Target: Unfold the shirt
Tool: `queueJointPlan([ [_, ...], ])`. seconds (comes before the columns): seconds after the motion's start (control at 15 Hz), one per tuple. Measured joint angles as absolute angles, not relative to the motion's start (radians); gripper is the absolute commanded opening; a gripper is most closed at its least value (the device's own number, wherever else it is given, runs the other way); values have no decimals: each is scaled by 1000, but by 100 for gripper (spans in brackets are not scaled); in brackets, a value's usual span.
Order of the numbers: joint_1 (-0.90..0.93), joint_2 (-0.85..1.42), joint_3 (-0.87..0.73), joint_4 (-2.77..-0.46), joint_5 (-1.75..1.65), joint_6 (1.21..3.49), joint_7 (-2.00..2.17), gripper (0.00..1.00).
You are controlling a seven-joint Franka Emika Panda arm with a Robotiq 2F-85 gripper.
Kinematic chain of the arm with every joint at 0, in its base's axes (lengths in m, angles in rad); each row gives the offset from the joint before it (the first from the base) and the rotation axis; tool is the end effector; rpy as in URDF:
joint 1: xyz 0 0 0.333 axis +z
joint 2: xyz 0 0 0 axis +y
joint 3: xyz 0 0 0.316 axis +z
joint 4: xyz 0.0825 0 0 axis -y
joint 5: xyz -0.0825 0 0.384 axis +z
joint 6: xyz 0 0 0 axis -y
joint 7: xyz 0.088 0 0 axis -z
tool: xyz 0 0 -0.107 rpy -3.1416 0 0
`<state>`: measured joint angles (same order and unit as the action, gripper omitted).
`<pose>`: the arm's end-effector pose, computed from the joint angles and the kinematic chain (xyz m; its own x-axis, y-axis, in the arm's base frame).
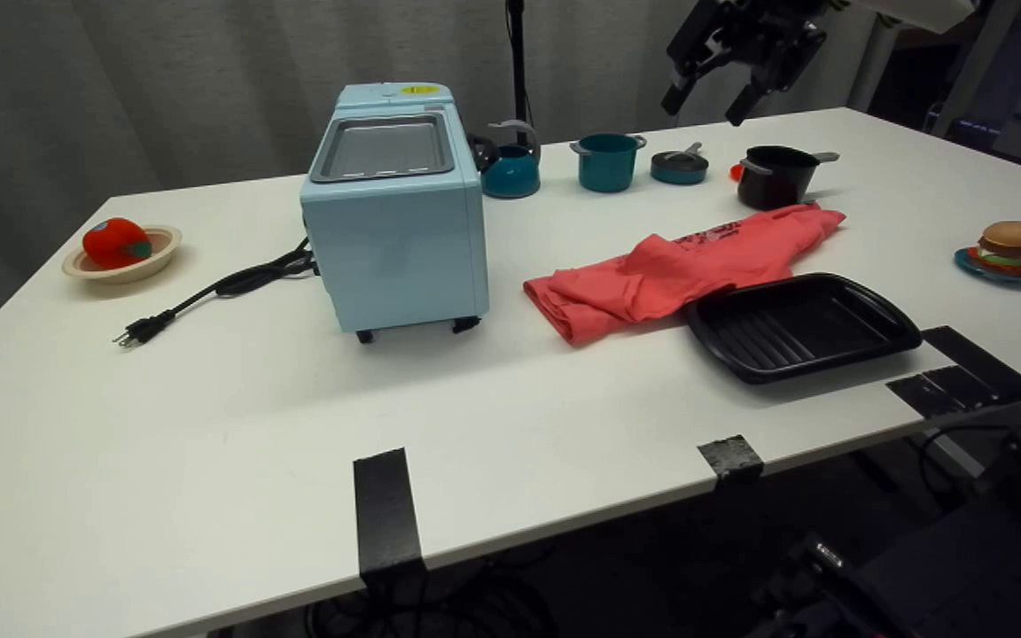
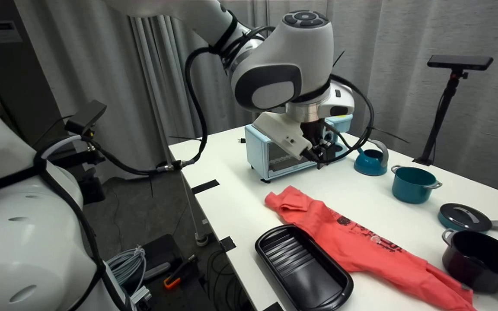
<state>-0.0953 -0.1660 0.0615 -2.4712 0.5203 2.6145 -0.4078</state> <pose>0.4832 -0.0273 0.3848 0.9341 -0.0792 0.3480 0.0079 -0.9703 -0.2419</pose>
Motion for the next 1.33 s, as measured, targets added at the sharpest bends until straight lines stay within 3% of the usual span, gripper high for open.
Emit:
queueJointPlan([
  [0.8,-85,-377,-90,-2468,375,2364,-350,100],
  [1.33,-85,-392,-97,-2469,374,2354,-350,100],
])
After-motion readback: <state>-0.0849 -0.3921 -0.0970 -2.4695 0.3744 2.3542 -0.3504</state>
